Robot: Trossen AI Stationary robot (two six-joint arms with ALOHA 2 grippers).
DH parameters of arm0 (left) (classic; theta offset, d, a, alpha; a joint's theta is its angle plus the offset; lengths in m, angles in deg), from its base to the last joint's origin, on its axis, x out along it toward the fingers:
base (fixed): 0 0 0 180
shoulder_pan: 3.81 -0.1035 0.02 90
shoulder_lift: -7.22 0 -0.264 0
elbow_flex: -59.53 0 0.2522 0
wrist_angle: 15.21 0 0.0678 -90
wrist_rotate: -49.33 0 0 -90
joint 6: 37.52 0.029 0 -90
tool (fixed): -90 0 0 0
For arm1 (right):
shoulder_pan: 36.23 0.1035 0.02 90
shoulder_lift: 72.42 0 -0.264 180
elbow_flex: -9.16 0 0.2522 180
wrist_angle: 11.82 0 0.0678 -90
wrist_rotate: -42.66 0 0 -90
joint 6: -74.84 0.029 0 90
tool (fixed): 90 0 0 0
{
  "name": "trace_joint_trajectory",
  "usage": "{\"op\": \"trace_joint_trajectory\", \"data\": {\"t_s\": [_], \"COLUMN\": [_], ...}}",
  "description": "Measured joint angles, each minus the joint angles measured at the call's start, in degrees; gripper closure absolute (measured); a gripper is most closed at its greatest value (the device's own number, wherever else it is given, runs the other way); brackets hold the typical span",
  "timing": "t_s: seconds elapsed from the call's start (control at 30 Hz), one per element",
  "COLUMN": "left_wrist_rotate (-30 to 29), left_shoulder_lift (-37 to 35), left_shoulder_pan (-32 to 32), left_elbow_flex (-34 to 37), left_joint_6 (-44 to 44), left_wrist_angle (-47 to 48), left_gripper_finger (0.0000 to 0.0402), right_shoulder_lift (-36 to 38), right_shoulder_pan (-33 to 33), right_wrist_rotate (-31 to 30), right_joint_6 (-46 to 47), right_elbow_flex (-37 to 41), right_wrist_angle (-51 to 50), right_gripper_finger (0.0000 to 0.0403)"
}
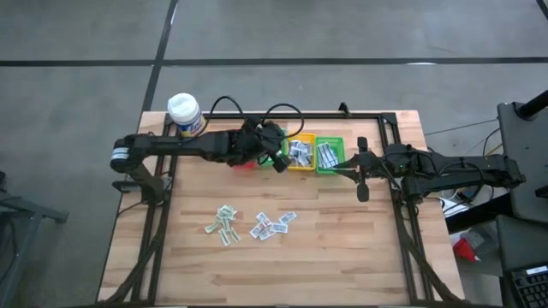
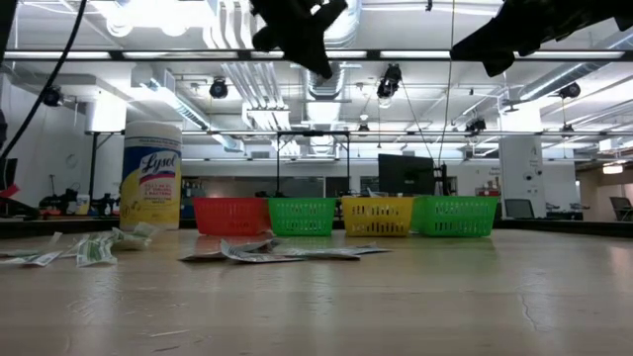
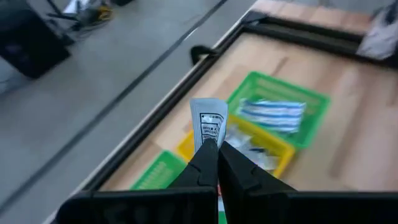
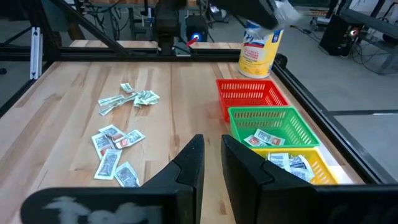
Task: Pick & Place First Aid Supplies
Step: Put the orange ointment pack into the left green bin
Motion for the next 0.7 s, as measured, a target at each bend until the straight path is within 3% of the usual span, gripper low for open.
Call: {"op": "trace_joint_trajectory", "data": {"t_s": [0.43,0.7], "left_wrist_rotate": [-0.9,3.0], "left_shoulder_lift": [7.9,11.7], "left_shoulder_pan": [-9.5,-11.2], "left_elbow_flex": [0.1,0.1], "left_joint_6": [2.7,2.2], "left_wrist_angle": [0.7,2.6], "left_gripper_finger": [0.0401,0.0401], "right_shoulder_lift": [0.0,0.0], "right_shoulder_pan": [0.0,0.0], "right_wrist_rotate": [0.0,0.0], "right_joint_6": [6.7,7.1], "right_elbow_flex": [0.0,0.0], "right_wrist_angle": [0.0,0.0], "right_gripper_finger": [0.0351,0.0351]}}
